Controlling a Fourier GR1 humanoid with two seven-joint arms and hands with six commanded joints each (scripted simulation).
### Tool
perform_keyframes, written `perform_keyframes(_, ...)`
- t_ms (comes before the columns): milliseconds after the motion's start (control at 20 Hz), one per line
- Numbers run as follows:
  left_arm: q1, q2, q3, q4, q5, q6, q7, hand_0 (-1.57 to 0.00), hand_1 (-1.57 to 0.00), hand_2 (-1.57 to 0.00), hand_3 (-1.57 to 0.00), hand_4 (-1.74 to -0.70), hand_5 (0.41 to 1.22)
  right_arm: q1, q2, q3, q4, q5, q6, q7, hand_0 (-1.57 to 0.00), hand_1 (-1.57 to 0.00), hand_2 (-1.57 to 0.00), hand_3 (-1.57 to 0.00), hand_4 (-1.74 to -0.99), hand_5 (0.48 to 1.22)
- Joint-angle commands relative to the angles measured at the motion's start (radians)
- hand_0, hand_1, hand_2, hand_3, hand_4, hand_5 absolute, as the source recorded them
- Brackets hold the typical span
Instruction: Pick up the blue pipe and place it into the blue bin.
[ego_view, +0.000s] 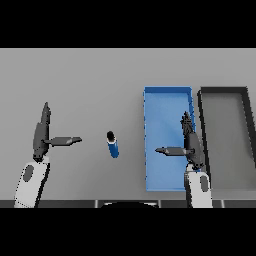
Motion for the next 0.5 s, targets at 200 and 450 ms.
perform_keyframes(200, -0.004, 0.008, 0.01, 0.011, 0.008, -0.01, -0.011, 0.0, 0.0, 0.0, 0.0, -1.07, 0.591, -0.006, 0.01, 0.008, 0.003, 0.009, -0.008, 0.003, 0.0, 0.0, 0.0, 0.0, -1.225, 0.617)
perform_keyframes(450, 0.005, 0.194, -0.045, 0.01, 0.037, -0.336, -0.105, 0.0, 0.0, 0.0, 0.0, -1.08, 0.587, 0.075, -0.082, 0.109, -0.097, 0.133, 0.051, -0.067, 0.0, 0.0, 0.0, 0.0, -1.225, 0.62)
